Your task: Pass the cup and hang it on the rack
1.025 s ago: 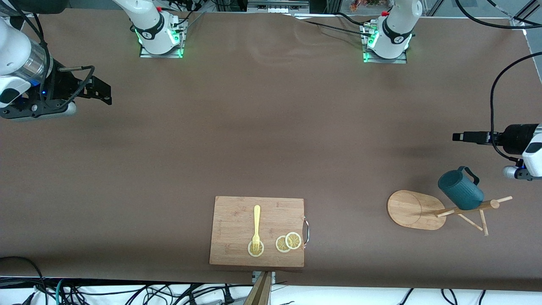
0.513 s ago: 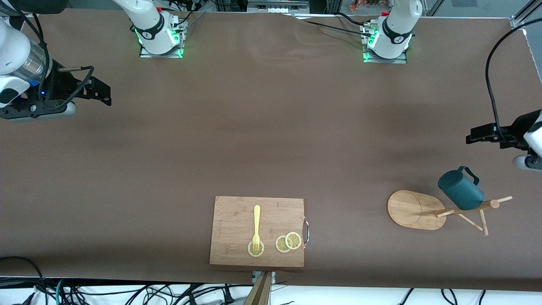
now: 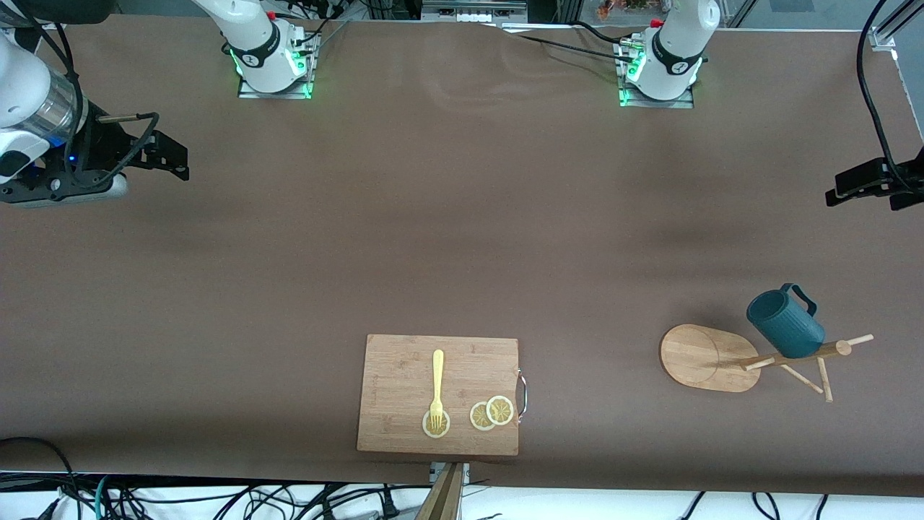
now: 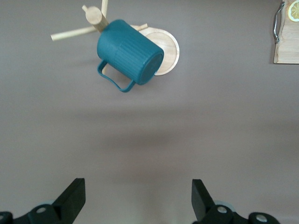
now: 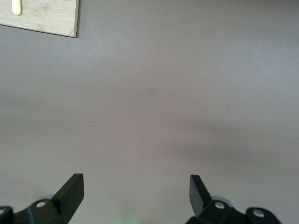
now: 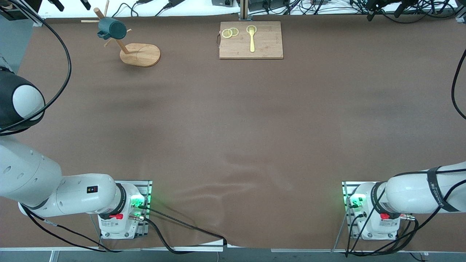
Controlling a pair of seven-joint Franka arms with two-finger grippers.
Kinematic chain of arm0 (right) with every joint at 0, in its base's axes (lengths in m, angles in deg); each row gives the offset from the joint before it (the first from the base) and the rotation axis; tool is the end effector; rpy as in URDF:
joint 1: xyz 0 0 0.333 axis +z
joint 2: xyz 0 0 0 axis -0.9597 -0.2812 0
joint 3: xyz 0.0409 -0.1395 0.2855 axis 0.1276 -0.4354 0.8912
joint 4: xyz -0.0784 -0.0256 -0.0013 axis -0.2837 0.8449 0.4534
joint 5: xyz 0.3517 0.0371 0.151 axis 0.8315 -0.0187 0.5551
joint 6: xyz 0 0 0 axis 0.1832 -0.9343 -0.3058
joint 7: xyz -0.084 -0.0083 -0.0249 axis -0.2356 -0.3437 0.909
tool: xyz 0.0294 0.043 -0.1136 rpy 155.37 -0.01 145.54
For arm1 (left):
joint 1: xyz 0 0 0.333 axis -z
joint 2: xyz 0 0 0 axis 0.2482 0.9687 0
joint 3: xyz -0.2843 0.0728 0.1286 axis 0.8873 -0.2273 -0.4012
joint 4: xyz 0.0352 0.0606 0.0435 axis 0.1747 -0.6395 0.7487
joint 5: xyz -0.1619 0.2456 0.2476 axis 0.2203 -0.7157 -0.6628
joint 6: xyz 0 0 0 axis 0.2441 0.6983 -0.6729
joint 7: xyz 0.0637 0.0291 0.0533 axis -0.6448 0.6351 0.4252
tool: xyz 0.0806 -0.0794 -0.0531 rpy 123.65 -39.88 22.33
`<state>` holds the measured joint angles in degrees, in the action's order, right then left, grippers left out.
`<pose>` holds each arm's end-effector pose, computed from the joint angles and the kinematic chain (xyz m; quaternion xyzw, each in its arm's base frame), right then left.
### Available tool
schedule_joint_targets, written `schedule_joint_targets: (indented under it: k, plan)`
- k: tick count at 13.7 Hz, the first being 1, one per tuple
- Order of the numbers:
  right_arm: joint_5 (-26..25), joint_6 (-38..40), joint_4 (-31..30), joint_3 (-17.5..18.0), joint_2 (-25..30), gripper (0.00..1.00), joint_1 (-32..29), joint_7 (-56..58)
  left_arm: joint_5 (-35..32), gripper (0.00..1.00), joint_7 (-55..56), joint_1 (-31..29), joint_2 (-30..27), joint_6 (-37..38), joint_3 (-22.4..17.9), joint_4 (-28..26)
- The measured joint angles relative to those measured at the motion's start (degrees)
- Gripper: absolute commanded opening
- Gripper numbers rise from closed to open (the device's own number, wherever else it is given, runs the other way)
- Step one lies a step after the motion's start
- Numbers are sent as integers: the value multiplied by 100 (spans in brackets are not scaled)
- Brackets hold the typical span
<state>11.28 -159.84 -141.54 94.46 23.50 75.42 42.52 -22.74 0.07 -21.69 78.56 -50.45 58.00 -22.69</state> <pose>0.5536 0.0774 0.5825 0.9969 0.0688 -0.0376 0.0010 0.5878 0.0413 0.6006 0.9977 0.0073 -0.0617 0.0277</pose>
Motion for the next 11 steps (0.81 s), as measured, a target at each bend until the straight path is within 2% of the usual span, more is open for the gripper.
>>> schedule_joint_targets:
  k: [4, 11]
  plan:
    - [0, -10, 0, 0, 0, 100, -2, 0, 0, 100, 251, 70, -33, -101, 187, -158]
    - [0, -23, 3, 0, 0, 100, -3, 0, 0, 100, 610, 283, -191, -313, 212, -350]
